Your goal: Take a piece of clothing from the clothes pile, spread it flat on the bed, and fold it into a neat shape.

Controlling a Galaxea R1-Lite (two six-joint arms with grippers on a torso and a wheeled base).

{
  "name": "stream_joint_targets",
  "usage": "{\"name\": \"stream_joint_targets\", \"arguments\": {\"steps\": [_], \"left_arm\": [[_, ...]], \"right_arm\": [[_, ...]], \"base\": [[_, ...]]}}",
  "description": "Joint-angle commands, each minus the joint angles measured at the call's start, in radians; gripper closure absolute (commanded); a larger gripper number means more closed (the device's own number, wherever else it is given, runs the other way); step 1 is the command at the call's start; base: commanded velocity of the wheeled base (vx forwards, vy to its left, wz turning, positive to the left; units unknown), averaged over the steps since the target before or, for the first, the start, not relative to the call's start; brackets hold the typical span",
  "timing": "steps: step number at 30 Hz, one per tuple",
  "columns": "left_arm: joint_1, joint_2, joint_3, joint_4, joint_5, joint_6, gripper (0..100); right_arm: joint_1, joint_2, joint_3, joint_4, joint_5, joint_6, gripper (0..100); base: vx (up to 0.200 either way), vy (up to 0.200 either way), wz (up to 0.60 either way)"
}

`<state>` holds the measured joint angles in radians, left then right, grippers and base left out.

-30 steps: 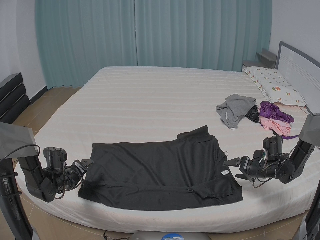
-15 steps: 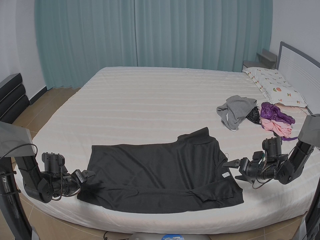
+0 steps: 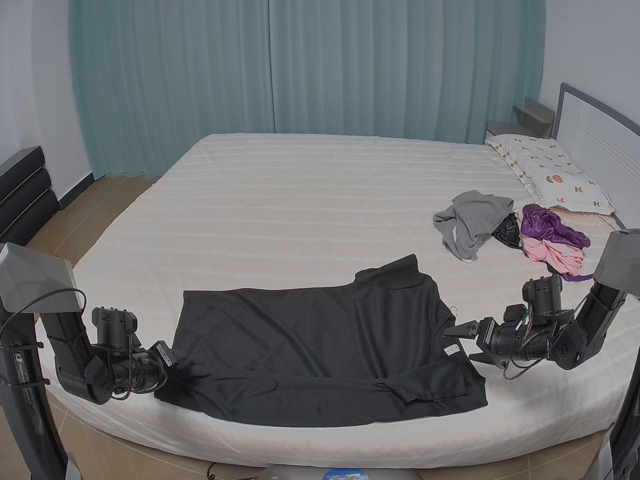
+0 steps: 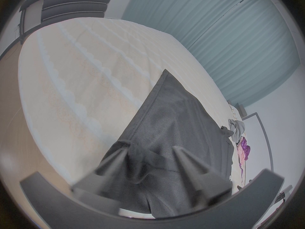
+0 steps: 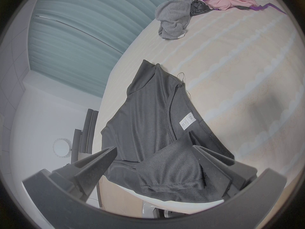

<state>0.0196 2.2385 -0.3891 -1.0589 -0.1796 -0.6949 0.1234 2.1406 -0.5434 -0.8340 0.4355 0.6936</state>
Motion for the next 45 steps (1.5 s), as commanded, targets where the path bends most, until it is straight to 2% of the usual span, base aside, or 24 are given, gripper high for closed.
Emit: {"name": "stream_joint_targets", "arguments": {"steps": [1,10,17,22,28,31,38,45], "left_arm": [[0.014,-0.016,0.007,-0.003,0.002,-0.003,100],[0.048,-0.140,0.015,0.008,-0.005,-0.089,100],[0.042,-0.138,0.041,0.017,-0.015,-0.094,100],[0.042,-0.149,0.024,0.094,-0.020,-0.092,100],[0.045,-0.194,0.038,0.111,-0.020,-0.091,100],[0.042,-0.203,0.039,0.137,-0.018,-0.089,100],[0.043,-0.203,0.024,0.186,-0.018,-0.087,100],[0.043,-0.201,0.024,0.186,-0.018,-0.086,100]], "right_arm": [[-0.001,0.001,0.002,0.000,0.000,0.000,0],[-0.001,0.001,0.002,0.000,0.000,0.000,0],[-0.001,0.002,0.002,-0.002,-0.009,-0.008,0],[-0.001,0.010,-0.004,-0.004,-0.015,-0.017,0],[0.004,0.085,-0.029,-0.076,-0.078,-0.062,0],[0.013,0.114,-0.026,-0.117,-0.075,-0.086,0],[0.025,0.162,-0.041,-0.114,-0.066,-0.163,0],[0.033,0.193,-0.076,-0.111,-0.055,-0.187,0]], "base": [[0.000,0.000,0.00],[0.000,0.000,0.00],[0.000,0.000,0.00],[0.000,0.000,0.00],[0.000,0.000,0.00],[0.000,0.000,0.00],[0.000,0.000,0.00],[0.000,0.000,0.00]]}}
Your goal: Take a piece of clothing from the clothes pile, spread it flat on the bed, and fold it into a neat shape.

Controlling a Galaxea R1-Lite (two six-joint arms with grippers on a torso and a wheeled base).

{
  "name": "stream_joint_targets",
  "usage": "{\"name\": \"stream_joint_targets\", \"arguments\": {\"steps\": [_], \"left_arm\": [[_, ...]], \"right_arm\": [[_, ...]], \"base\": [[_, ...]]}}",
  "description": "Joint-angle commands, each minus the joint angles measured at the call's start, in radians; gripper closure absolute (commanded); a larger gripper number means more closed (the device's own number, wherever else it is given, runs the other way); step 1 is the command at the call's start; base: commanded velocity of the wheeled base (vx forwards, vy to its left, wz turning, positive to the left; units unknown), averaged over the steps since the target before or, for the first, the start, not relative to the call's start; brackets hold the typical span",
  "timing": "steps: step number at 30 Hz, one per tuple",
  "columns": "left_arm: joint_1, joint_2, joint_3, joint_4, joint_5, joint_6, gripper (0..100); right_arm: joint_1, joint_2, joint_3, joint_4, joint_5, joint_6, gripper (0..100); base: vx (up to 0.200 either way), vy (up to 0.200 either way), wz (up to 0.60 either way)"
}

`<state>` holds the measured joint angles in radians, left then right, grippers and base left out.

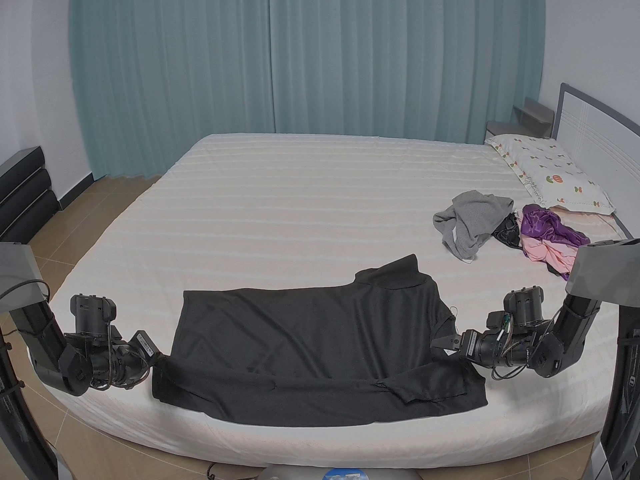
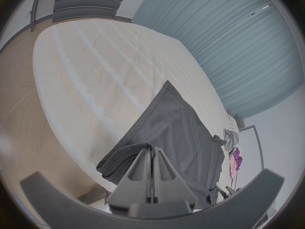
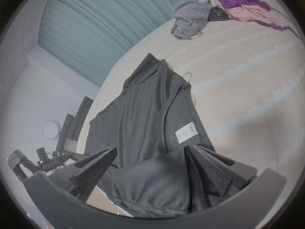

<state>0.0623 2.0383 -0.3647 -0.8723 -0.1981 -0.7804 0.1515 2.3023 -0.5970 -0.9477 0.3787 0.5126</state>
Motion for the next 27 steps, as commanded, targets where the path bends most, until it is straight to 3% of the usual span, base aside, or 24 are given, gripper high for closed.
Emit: {"name": "stream_joint_targets", "arguments": {"steps": [1,8,9,18,27], "left_arm": [[0.001,-0.003,0.000,0.000,0.000,0.000,100],[0.001,-0.001,0.001,0.000,0.000,0.000,100],[0.001,-0.001,0.001,0.000,0.000,0.000,100],[0.001,-0.004,0.007,0.000,0.000,0.001,100],[0.002,-0.043,0.020,0.003,0.000,0.003,100]], "right_arm": [[0.005,0.032,-0.026,0.004,0.002,-0.008,0],[0.019,0.037,-0.046,0.059,0.000,-0.045,0],[0.019,0.035,-0.044,0.066,0.000,-0.055,100],[-0.003,0.016,-0.023,0.095,-0.008,-0.114,100],[-0.053,-0.047,0.020,0.086,0.026,-0.101,100]], "base": [[0.000,0.000,0.00],[0.000,0.000,0.00],[0.000,0.000,0.00],[0.000,0.000,0.00],[0.000,0.000,0.00]]}}
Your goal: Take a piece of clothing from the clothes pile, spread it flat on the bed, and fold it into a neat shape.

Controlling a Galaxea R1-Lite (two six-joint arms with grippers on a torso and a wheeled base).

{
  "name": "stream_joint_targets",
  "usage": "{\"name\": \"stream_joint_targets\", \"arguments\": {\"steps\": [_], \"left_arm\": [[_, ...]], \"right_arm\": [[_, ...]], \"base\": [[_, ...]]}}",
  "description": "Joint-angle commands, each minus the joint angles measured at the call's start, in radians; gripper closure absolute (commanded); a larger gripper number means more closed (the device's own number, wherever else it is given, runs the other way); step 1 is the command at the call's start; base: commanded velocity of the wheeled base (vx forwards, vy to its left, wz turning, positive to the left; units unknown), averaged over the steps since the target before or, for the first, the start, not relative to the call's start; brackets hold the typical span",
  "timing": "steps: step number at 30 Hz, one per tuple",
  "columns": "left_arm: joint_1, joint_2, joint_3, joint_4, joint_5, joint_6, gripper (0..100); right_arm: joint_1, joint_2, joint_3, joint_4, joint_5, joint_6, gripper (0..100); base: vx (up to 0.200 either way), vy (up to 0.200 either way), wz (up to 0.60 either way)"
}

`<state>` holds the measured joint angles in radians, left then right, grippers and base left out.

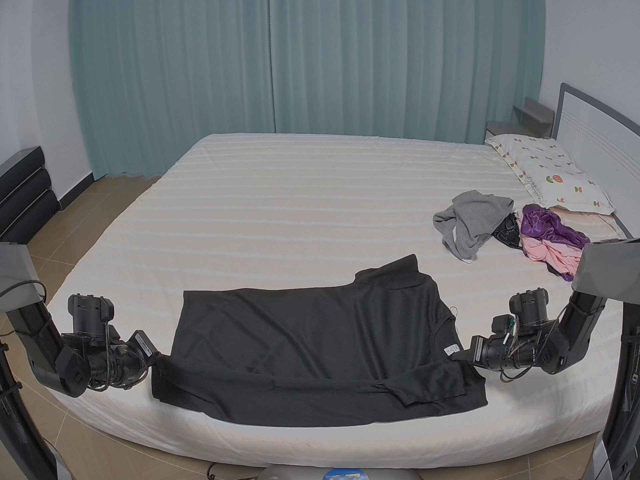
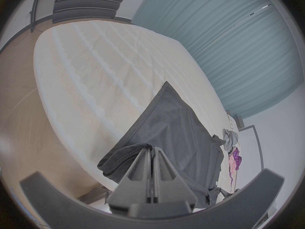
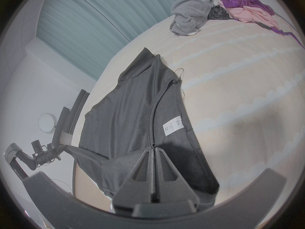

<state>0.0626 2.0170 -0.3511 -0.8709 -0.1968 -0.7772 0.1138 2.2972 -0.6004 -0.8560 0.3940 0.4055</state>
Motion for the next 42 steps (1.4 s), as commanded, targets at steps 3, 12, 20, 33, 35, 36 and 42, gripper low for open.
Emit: {"name": "stream_joint_targets", "arguments": {"steps": [3,12,20,33,35,36,42], "left_arm": [[0.002,-0.040,0.023,0.000,0.000,0.000,100],[0.002,-0.098,0.053,0.003,0.002,0.001,100],[0.010,-0.116,0.096,0.004,0.007,0.000,100],[0.022,-0.216,0.167,0.007,-0.001,0.013,100],[0.023,-0.222,0.169,0.006,-0.001,0.012,100],[0.026,-0.224,0.175,0.003,-0.001,0.012,100],[0.022,-0.222,0.201,0.000,-0.001,0.018,100]], "right_arm": [[-0.022,-0.096,0.062,-0.008,0.019,0.010,100],[-0.054,-0.202,0.140,-0.011,0.045,0.015,100],[-0.063,-0.321,0.232,-0.017,0.046,0.049,100],[-0.089,-0.461,0.309,-0.018,0.081,0.079,100],[-0.094,-0.461,0.309,-0.018,0.080,0.079,100],[-0.102,-0.464,0.315,-0.018,0.081,0.079,100],[-0.102,-0.469,0.332,-0.021,0.081,0.076,100]], "base": [[0.000,0.000,0.00],[0.000,0.000,0.00],[0.000,0.000,0.00],[0.000,0.000,0.00],[0.000,0.000,0.00],[0.000,0.000,0.00],[0.000,0.000,0.00]]}}
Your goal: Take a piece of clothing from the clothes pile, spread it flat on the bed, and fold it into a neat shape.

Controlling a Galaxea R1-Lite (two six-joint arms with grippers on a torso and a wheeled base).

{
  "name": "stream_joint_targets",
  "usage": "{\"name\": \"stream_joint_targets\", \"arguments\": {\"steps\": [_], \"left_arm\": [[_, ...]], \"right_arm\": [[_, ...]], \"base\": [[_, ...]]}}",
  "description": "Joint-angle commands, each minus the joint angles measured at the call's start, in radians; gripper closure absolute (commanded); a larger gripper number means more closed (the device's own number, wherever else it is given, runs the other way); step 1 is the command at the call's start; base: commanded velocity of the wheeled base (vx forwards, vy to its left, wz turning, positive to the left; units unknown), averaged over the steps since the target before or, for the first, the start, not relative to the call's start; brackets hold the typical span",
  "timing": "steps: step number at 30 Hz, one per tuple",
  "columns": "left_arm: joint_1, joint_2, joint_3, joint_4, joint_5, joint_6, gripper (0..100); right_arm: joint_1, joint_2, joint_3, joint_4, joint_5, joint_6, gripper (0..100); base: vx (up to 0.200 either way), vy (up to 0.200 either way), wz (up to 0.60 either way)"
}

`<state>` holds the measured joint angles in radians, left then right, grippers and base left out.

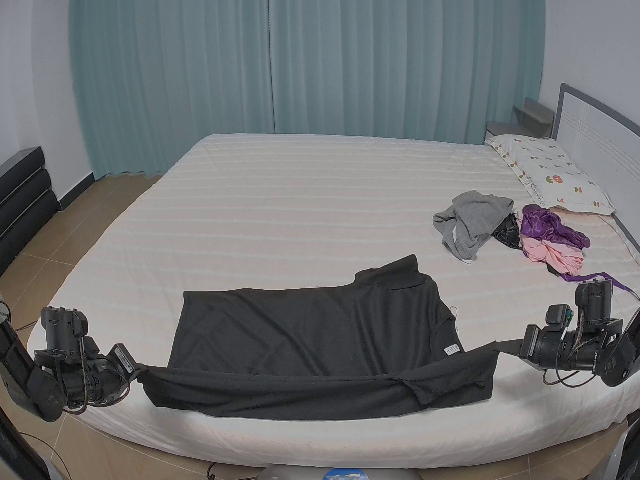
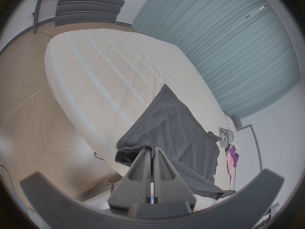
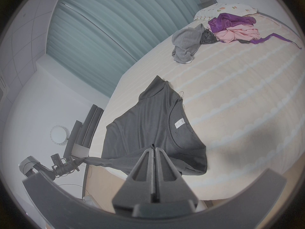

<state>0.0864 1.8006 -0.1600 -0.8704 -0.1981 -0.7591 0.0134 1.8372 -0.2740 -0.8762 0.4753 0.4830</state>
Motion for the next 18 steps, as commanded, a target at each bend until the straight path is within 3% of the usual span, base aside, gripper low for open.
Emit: {"name": "stream_joint_targets", "arguments": {"steps": [1,18], "left_arm": [[-0.004,-0.004,0.011,0.004,0.000,0.001,100],[0.003,-0.064,0.100,0.002,0.003,0.070,100]], "right_arm": [[-0.001,-0.010,0.009,-0.001,0.000,0.000,100],[-0.003,-0.122,0.136,0.000,-0.001,-0.012,100]], "base": [[0.000,0.000,0.00],[0.000,0.000,0.00]]}}
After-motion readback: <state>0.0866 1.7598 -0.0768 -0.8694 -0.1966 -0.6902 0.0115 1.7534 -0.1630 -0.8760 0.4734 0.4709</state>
